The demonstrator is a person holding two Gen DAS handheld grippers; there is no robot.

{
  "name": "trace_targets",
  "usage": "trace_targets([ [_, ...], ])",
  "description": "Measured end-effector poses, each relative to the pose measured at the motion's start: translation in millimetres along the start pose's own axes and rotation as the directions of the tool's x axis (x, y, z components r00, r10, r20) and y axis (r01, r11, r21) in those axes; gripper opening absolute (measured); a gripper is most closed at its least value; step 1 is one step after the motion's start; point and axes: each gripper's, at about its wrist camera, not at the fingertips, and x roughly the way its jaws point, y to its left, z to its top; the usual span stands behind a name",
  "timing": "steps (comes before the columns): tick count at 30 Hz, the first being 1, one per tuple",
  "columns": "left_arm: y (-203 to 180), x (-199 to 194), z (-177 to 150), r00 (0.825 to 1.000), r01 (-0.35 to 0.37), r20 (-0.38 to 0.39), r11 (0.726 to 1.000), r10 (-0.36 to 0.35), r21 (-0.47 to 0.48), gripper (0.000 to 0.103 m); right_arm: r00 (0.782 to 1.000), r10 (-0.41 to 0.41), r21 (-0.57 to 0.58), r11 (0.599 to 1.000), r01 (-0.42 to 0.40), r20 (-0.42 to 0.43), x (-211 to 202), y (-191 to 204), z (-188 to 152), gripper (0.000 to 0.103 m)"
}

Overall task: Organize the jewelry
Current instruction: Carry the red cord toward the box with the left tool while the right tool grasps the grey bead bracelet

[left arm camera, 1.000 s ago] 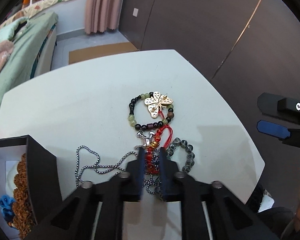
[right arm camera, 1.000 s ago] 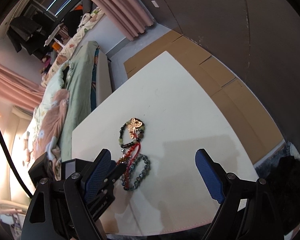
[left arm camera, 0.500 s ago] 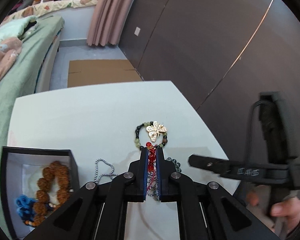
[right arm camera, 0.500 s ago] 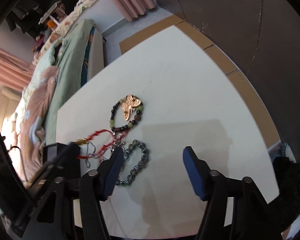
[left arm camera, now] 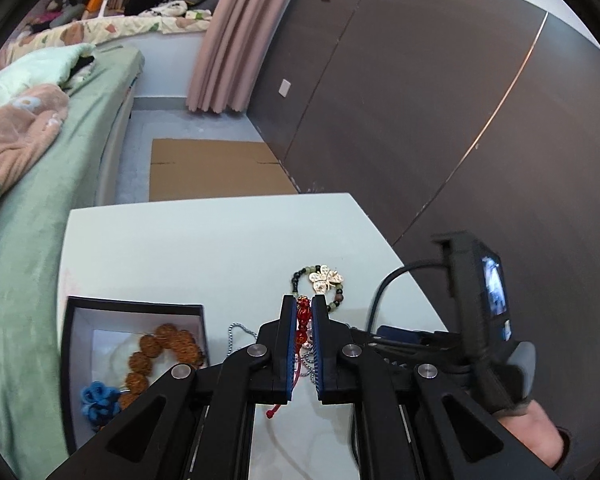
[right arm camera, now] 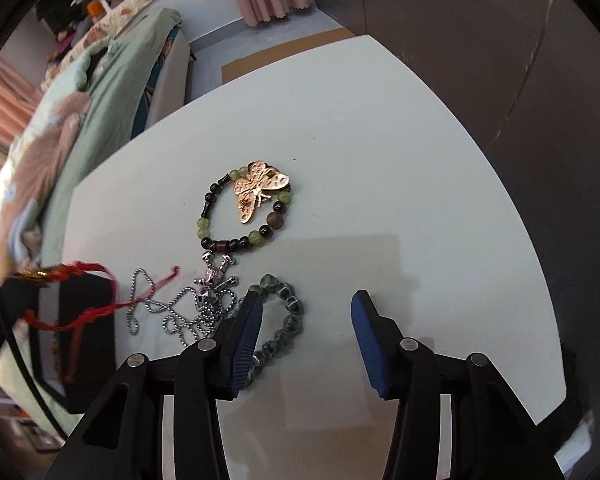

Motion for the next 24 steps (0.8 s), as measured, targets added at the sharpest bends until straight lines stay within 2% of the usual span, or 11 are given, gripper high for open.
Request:
trace_targets([
  [1,1.1,-3.6,0.8,1.0,-0.001,0.008,1.0,0.001,-0.003,0.007,0.999,-0.04,-0.025,0.999,0.041,0.009,0.3,5.0,-1.1,0.032],
  [2,2.2,-6.8,0.9,1.0,-0.002,0.014,1.0,0.002,-0.005,0.007,0.998,-0.053,-0.041,0.998,0.054,0.014,-0.1,8.1,-2.0,0.027],
  [3,3.3,-9.8,1.6,1.0,-0.003,0.02,1.0,0.003,-0.007,0.007,0.999,-0.041,-0.048,0.998,0.041,0.011,-0.8,9.4,-2.2,0.011],
  [5,4.6,-17.3,1.4,0.999,-0.007,0.035,1.0,0.007,-0.01,0.007,1.0,-0.013,-0.03,0.999,0.014,0.002,-3.2,7.6,-2.7,0.01],
  [10,14.9,-38.1,4.7,0.998,-0.015,0.065,1.0,0.017,-0.026,0.007,0.994,0.087,0.03,0.996,-0.09,0.067,-27.9,-3.2,-5.3,0.01],
  [17,32.0,-60.8,7.7,0.994,-0.038,0.097,0.998,0.043,-0.049,0.007,0.958,0.242,0.062,0.965,-0.254,0.155,-61.6,-5.0,-10.9,0.01],
  [24,48.3,-71.2,4.7,0.993,-0.065,0.096,0.995,0.072,-0.071,0.007,0.922,0.324,0.029,0.941,-0.337,0.211,-78.6,19.2,-11.4,0.01],
])
